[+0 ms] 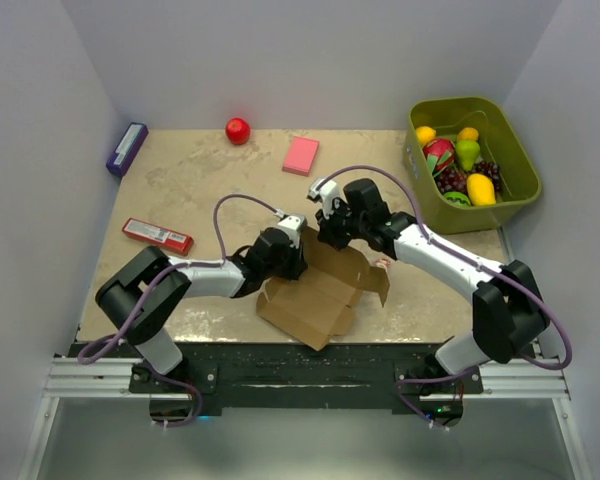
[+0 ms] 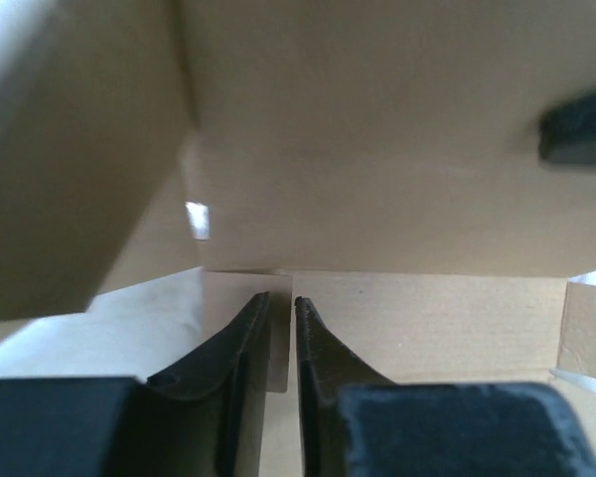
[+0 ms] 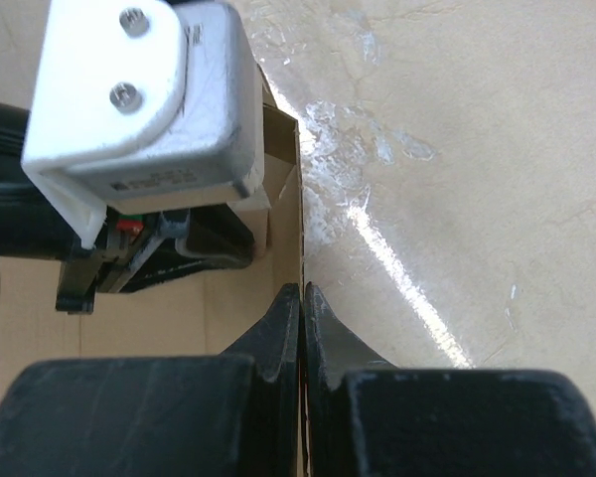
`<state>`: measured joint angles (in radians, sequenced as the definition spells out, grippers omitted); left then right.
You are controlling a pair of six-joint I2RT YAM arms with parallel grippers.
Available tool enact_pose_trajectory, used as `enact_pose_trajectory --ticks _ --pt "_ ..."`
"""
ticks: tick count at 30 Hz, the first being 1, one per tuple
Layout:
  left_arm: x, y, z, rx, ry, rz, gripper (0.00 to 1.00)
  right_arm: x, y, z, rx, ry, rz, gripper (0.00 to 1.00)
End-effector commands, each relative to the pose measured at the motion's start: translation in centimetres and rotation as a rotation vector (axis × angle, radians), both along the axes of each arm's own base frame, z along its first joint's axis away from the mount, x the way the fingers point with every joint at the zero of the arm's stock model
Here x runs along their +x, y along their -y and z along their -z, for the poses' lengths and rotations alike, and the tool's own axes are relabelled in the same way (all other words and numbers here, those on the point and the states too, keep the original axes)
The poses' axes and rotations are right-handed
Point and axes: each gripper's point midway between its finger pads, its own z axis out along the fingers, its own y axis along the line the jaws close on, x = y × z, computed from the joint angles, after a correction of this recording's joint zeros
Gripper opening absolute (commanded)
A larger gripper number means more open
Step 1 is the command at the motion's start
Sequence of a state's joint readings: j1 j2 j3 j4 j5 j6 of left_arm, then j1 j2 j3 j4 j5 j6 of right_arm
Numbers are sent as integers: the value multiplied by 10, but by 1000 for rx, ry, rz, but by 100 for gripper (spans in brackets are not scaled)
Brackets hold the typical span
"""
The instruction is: Fold the paper box
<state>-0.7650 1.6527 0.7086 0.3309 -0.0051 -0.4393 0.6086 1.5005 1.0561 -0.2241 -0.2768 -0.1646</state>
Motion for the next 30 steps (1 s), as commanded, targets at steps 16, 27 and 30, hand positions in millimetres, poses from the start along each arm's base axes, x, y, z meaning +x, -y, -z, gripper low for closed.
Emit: enact_pose_trajectory --ticks 16,27,30 --pt "-19 12 -24 -61 20 9 50 25 1 -32 38 119 97 0" --pt "-26 -13 -43 -57 64 -49 63 40 12 -37 64 193 222 0" --pt "-45 -7 -32 -146 20 -1 58 43 17 -35 51 215 246 0"
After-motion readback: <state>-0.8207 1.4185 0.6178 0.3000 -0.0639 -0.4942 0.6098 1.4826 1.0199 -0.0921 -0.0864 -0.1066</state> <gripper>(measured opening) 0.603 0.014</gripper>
